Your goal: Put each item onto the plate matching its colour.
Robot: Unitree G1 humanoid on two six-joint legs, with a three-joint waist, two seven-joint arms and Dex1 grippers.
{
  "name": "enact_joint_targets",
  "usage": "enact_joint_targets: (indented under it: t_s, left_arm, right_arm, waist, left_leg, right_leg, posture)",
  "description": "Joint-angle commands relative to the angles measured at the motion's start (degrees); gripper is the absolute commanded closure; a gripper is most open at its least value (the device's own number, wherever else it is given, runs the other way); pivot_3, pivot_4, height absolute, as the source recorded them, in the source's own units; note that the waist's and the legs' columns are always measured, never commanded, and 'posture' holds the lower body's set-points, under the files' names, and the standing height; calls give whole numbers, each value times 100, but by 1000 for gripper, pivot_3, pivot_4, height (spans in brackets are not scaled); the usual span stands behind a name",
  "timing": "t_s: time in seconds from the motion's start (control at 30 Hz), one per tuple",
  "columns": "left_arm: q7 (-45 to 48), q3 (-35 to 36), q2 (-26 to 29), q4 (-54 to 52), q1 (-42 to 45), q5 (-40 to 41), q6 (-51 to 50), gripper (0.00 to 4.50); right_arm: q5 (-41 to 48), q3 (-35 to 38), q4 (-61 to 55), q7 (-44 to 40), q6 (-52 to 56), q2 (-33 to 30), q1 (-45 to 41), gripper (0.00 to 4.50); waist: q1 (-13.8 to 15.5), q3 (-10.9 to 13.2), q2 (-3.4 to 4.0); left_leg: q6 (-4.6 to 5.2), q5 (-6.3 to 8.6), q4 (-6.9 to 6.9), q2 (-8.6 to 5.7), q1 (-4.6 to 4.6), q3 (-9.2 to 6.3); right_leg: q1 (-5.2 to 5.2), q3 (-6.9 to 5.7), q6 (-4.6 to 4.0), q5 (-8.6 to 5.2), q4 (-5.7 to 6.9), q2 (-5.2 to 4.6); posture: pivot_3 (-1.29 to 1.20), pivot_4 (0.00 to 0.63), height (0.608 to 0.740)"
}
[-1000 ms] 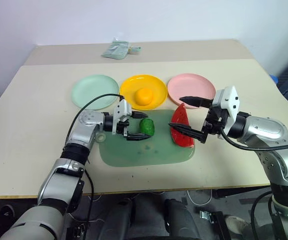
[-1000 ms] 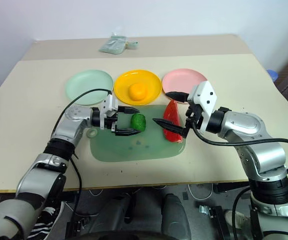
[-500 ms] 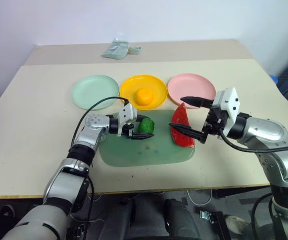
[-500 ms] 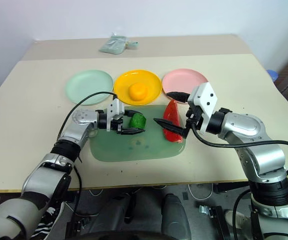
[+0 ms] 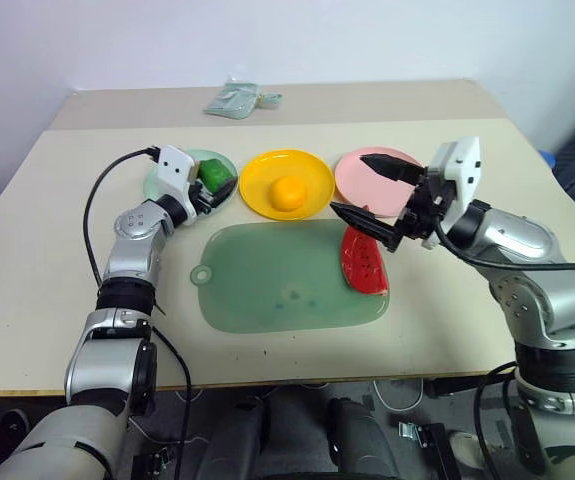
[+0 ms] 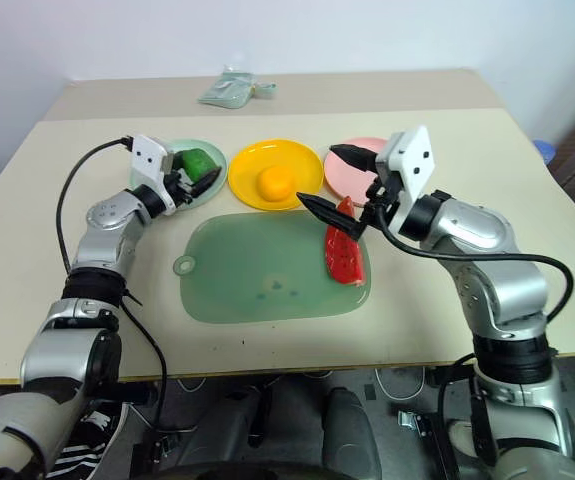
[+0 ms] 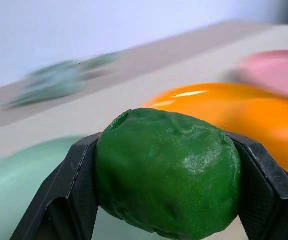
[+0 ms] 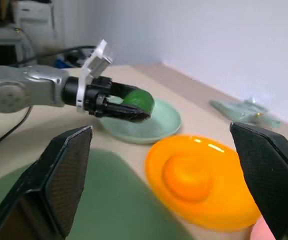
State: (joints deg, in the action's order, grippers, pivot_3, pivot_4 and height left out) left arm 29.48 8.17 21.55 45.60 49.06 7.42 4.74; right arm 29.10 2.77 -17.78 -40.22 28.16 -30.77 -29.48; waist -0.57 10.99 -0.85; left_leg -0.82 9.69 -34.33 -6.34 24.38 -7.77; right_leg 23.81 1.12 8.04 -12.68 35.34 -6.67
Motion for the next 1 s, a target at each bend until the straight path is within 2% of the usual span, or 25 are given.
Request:
enact_joint_targets:
  t_s: [0.03,0.23,0.4,0.47,0.5,0.57,0.7,0.8,0.9,1.0]
  left_arm:
    - [-757,243,-124,305,330,14,132,1532]
    - [-1595,270,-162,1176,585,-176,160,1532]
    - [-1801,296,-149,1572,688,-214,317,1532]
    - [-1800,262,-130,1659,720,-265,400,550]
    - [-1810,238,-128,1684,726,-293,438,211]
    - [-1756,229,-150,1682,730,-287,462,46]
    - [-1339,155,-120,1336,642,-298,746,46]
    - [-120,301,-106,721,471,252,714,46]
    - [1064,310,135,-249,89,726,748,46]
    - [1858,203,382,-807,-227,913,669,46]
  right_arm:
    - [-180,-91,-8,100,-221,129,-164,0]
    - [-319,-218,-34,-39,-232,10,-22,0]
    - [-361,-160,-120,-16,-203,1,50,0]
    - [-399,-154,-146,-9,-221,-19,80,0]
    - [-402,-144,-152,-9,-218,-25,91,0]
    - [-403,-124,-160,-10,-206,-29,106,0]
    - [-426,-108,-166,11,-117,-83,132,0]
    - [-440,-118,-175,9,-49,-157,150,0]
    - [-372,-32,-111,97,219,-233,113,0]
    - [-377,34,-28,152,311,-269,42,0]
  waist:
    - [16,0,0]
    - [-10,0,0]
    - [-26,0,0]
    - [-21,0,0]
    - [-20,0,0]
    - [-10,0,0]
    - [-14,0,0]
    - [-14,0,0]
    - [-49,0,0]
    - [-72,-1,2]
  left_leg:
    - [0,0,0,-2,0,-2]
    - [0,0,0,-6,0,-3]
    - [0,0,2,-5,0,0]
    - [0,0,2,-5,1,0]
    - [0,0,1,-5,1,1]
    - [0,0,1,-6,1,1]
    - [0,0,1,-6,1,2]
    - [0,0,1,-5,2,2]
    - [0,0,2,-4,1,2]
    - [-1,0,10,3,1,11]
  right_leg:
    - [0,0,1,0,2,0]
    - [0,0,3,2,6,-2]
    - [6,0,3,2,12,-1]
    - [6,1,3,2,12,-1]
    - [6,1,3,2,12,-2]
    - [5,1,3,2,12,-2]
    - [5,1,3,2,12,-3]
    - [6,1,3,2,12,-3]
    - [6,2,2,2,11,-3]
    - [19,12,-3,4,14,0]
  posture:
    - [0,150,740]
    - [0,150,740]
    - [0,150,740]
    - [0,150,740]
    - [0,150,740]
    - [0,150,740]
    - [0,150,740]
    - [0,150,740]
    - [0,150,740]
    - [0,150,740]
